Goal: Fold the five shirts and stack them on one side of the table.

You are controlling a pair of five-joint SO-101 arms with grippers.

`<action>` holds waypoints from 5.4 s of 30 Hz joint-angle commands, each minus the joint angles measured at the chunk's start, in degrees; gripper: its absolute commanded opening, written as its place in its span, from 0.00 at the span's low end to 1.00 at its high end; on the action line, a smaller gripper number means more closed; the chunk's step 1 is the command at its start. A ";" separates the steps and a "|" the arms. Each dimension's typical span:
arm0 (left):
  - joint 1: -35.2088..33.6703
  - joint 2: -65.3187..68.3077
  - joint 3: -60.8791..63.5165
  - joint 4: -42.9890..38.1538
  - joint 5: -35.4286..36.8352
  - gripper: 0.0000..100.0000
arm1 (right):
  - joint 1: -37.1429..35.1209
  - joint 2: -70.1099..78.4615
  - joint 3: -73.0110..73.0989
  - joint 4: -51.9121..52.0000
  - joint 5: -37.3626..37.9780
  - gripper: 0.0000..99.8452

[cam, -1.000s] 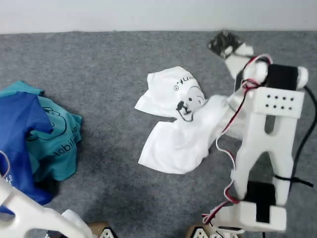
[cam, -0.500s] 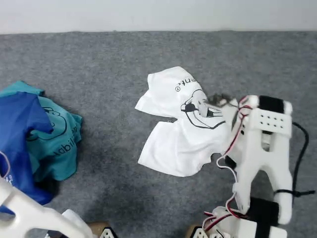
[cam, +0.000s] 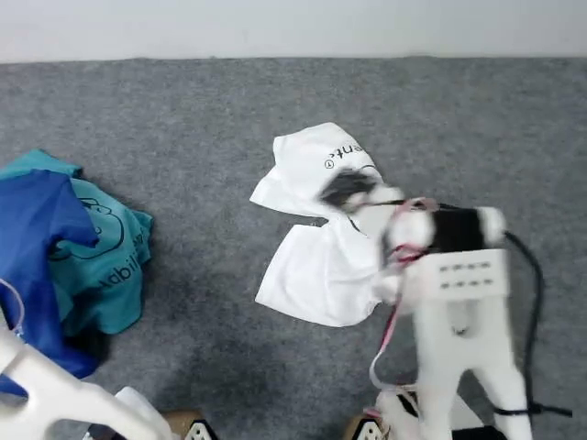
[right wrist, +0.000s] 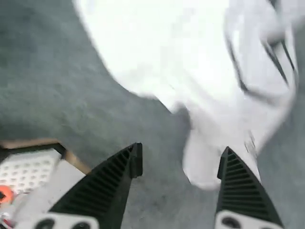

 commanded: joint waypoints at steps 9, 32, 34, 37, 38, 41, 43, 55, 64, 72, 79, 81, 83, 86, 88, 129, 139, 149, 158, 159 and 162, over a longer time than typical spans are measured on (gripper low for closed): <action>-2.90 -1.23 -0.04 0.97 -0.44 0.02 | -24.48 28.18 -13.27 -3.47 -13.54 0.26; -2.81 -1.23 0.04 0.97 -0.18 0.02 | -32.22 61.67 -30.68 -11.21 -16.09 0.20; -2.81 -1.23 0.04 0.97 -0.18 0.02 | -32.04 62.20 -30.68 -12.88 -16.09 0.20; -2.81 -1.23 0.04 0.97 -0.18 0.02 | -32.04 62.81 -30.68 -14.81 -16.09 0.20; -2.81 -1.23 0.04 0.97 -0.18 0.02 | -32.04 62.73 -30.68 -15.16 -16.09 0.20; -2.81 -1.23 0.04 0.97 -0.18 0.02 | -32.04 62.90 -31.74 -15.08 -16.09 0.20; -2.81 -1.23 0.04 0.97 -0.18 0.02 | -32.04 63.08 -32.00 -15.43 -16.09 0.20; -2.81 -1.23 1.71 0.97 -0.18 0.02 | -32.04 70.02 -34.81 -15.43 -16.00 0.07; -2.81 -1.23 3.03 0.97 -0.18 0.02 | -28.26 69.49 -42.99 -9.01 -15.65 0.01; -2.64 -1.23 2.86 0.97 -0.18 0.02 | -25.01 62.73 -52.48 2.33 -15.56 0.01; -2.55 -1.23 2.77 0.97 -0.44 0.02 | -24.57 41.63 -42.02 2.42 -14.07 0.01; -2.55 -1.23 2.77 0.97 -0.44 0.02 | -24.57 33.89 -37.89 2.42 -13.98 0.01; -2.46 -1.23 2.77 0.97 -0.44 0.02 | -24.57 25.98 -33.58 2.42 -13.98 0.01; -2.46 -1.23 2.77 0.97 -0.44 0.02 | -24.57 13.93 -26.46 2.42 -13.89 0.01; -2.37 -1.23 2.77 0.97 -0.44 0.02 | -23.87 5.85 -21.10 2.42 -13.71 0.01; 61.19 31.91 -11.82 -22.24 12.84 0.06 | 11.21 -42.42 17.93 2.07 0.70 0.01; 66.73 62.68 -39.25 -22.24 12.84 0.18 | 11.21 -42.15 18.11 2.07 -2.73 0.01; 68.92 82.99 -64.66 -22.15 13.19 0.21 | 11.30 -42.15 18.11 2.07 -4.22 0.01; 71.74 98.55 -79.69 -22.24 13.63 0.21 | 11.30 -42.07 18.11 2.07 -4.22 0.01; 72.09 100.31 -81.10 -22.51 14.95 0.21 | 11.30 -42.07 18.11 2.07 -4.22 0.01; 72.44 105.05 -86.37 -22.33 19.25 0.20 | 11.30 -42.07 18.11 2.07 -4.22 0.01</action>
